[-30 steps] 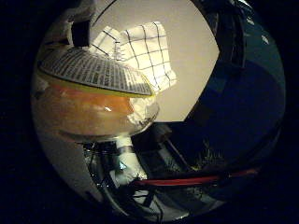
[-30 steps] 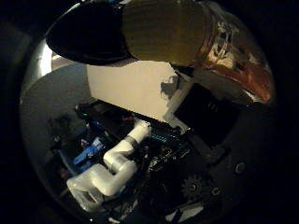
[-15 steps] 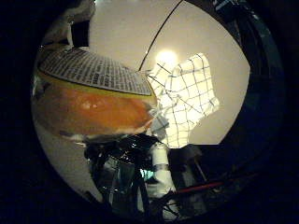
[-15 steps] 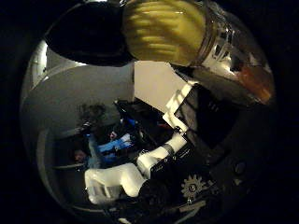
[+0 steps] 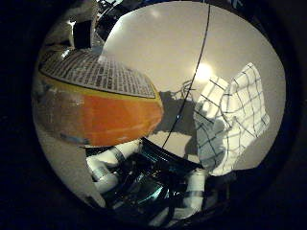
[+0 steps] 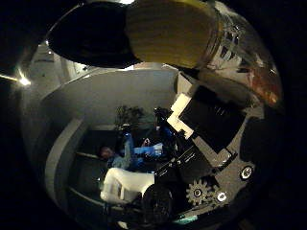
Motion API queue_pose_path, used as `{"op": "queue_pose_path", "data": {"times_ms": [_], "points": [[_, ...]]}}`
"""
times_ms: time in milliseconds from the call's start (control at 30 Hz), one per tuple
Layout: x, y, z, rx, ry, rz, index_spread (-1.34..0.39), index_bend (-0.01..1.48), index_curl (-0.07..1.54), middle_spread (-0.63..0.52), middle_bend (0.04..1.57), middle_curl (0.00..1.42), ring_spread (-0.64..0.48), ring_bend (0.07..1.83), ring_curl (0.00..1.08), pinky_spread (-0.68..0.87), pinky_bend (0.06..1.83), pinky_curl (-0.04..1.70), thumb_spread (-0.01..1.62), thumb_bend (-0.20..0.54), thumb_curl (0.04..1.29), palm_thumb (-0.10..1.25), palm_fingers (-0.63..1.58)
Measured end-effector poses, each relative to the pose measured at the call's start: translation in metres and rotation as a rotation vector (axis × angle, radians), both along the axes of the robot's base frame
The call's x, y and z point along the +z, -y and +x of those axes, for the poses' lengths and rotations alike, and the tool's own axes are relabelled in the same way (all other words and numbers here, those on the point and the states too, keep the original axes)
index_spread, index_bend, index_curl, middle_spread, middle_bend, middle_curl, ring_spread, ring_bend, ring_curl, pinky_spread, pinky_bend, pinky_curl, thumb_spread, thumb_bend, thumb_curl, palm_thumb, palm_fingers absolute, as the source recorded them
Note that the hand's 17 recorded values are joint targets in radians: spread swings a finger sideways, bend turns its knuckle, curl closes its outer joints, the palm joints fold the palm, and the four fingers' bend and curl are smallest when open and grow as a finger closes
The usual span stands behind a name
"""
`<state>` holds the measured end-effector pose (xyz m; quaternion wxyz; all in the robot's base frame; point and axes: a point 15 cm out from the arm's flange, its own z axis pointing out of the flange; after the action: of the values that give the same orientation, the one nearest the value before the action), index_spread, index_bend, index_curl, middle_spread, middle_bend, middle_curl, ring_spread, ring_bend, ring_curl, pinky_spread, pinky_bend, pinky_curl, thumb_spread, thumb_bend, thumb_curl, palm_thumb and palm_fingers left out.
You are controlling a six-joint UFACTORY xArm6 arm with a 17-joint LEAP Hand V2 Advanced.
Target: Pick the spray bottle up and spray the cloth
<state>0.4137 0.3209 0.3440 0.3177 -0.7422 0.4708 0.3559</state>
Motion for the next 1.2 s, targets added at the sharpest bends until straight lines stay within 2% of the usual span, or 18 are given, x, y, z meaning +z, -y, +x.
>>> {"op": "queue_pose_path", "data": {"times_ms": [200, 500, 667, 800, 1200], "points": [[-0.013, -0.021, -0.012, 0.040, 0.022, 0.114, -0.16, 1.20, 0.62, -0.07, 1.34, 0.58, -0.15, 1.45, 0.56, -0.22, 1.08, 1.02, 0.98, -0.014, 0.67, 1.06, 1.23], [-0.034, -0.049, -0.025, 0.089, 0.109, 0.249, -0.16, 1.20, 0.62, -0.07, 1.34, 0.58, -0.15, 1.45, 0.56, -0.21, 1.08, 1.02, 0.96, -0.015, 0.70, 1.06, 1.23], [-0.035, -0.061, -0.019, 0.070, 0.136, 0.329, -0.15, 1.19, 0.62, -0.07, 1.34, 0.58, -0.15, 1.45, 0.56, -0.21, 1.08, 1.02, 0.96, -0.015, 0.71, 1.05, 1.23], [-0.052, -0.059, -0.008, 0.046, 0.152, 0.325, -0.15, 1.20, 0.63, -0.07, 1.33, 0.58, -0.15, 1.45, 0.56, -0.21, 1.08, 1.02, 0.96, -0.016, 0.72, 1.05, 1.23], [-0.105, -0.042, 0.008, 0.017, 0.117, 0.300, -0.15, 1.19, 0.63, -0.07, 1.34, 0.58, -0.15, 1.45, 0.56, -0.21, 1.08, 1.02, 0.95, -0.016, 0.72, 1.04, 1.23]]}}
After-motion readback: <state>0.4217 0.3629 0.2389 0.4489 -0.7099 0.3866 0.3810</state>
